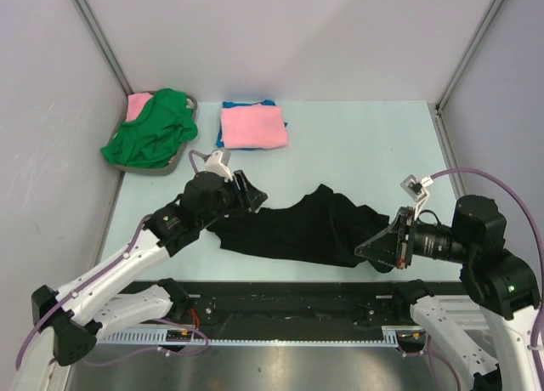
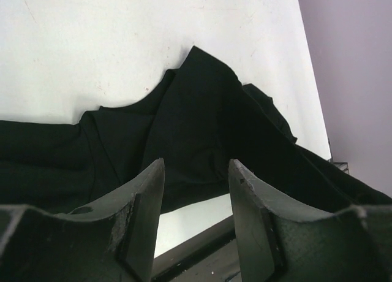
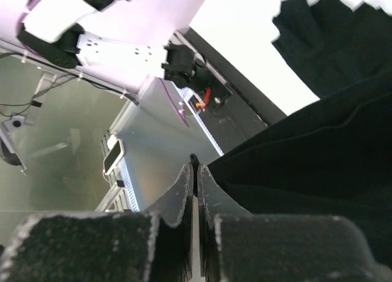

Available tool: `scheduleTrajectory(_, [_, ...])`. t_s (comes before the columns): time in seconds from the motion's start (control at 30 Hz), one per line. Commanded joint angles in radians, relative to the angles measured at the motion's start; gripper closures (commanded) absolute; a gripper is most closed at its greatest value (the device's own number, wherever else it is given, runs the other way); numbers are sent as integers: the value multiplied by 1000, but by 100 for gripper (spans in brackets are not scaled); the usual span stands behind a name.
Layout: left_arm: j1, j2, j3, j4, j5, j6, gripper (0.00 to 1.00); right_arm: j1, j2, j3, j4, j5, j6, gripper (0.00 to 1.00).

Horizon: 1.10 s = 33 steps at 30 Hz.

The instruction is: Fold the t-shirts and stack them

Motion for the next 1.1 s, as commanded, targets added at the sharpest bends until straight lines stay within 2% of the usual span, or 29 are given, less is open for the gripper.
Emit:
scheduleTrajectory(0.0, [-1,39,25,49,25,-34,49,4,109,-9,265,-124,82,100])
scheduleTrajectory(0.07, [0,51,31,48,14,-32,49,84,194,-28,386,-92,115,100])
scheduleTrajectory(0.1, [-1,54,39,40,10,-29,49,136,218,-36,418,-23,122,100])
scheduleTrajectory(0.13, [-1,54,44,36,2,-25,49,277,279,-36,440,18,119,100])
scheduleTrajectory(0.17, [-1,51,48,30,-4,-18,49,359,312,-38,471,61,105,100])
scheduleTrajectory(0.2, [-1,50,53,22,-13,-15,48,447,346,-38,482,173,94,100])
scheduleTrajectory(0.23, [-1,47,54,19,-18,-14,48,636,387,-38,492,224,83,100])
scheduleTrajectory(0.37, [2,2,54,-1,-50,-8,48,912,577,-38,483,387,71,100])
scheduleTrajectory(0.43, [2,-16,53,-17,-61,-3,47,990,588,-45,483,471,91,100])
scheduleTrajectory(0.6, [0,-102,27,-36,-46,-2,47,1338,576,-53,517,603,119,100])
scheduleTrajectory(0.73, [2,-141,13,-47,-39,-2,47,1512,643,-53,525,640,126,100])
scheduleTrajectory(0.8, [0,-147,8,-46,-41,0,47,1552,697,-32,516,626,109,100])
scheduleTrajectory(0.9, [0,-141,2,-38,-38,0,46,1546,748,-1,488,663,73,100])
scheduleTrajectory(0.93, [0,-136,1,-35,-33,0,46,1546,751,25,485,665,32,69])
scheduleTrajectory(0.97, [0,-135,1,-33,-33,2,45,1548,751,49,468,733,8,47])
scheduleTrajectory(1.0, [0,-131,1,-33,-32,5,44,1549,748,74,441,810,-9,36])
scheduleTrajectory(1.03, [0,-128,1,-33,-33,8,43,1545,736,118,383,918,-22,17])
scheduleTrajectory(1.07, [0,-125,-2,-32,-35,11,42,1535,719,131,365,1142,-30,8])
